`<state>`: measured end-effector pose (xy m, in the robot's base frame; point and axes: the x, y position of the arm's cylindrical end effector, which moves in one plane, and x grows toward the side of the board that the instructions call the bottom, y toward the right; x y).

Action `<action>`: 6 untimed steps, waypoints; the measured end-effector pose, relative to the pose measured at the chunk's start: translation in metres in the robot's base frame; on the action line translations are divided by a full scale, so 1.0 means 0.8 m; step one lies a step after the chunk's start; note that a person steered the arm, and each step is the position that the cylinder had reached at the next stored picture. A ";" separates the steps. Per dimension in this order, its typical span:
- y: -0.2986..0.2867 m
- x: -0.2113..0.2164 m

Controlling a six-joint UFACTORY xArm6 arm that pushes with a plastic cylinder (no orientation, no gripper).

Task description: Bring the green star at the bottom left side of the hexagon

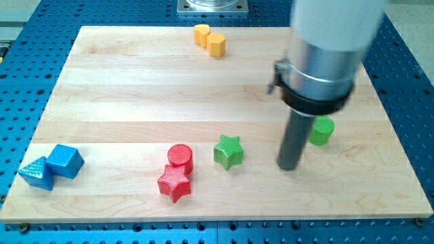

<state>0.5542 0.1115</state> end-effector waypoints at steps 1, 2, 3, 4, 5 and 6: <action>-0.153 0.002; -0.143 -0.063; -0.122 -0.087; -0.143 -0.019; -0.176 -0.115; -0.163 -0.224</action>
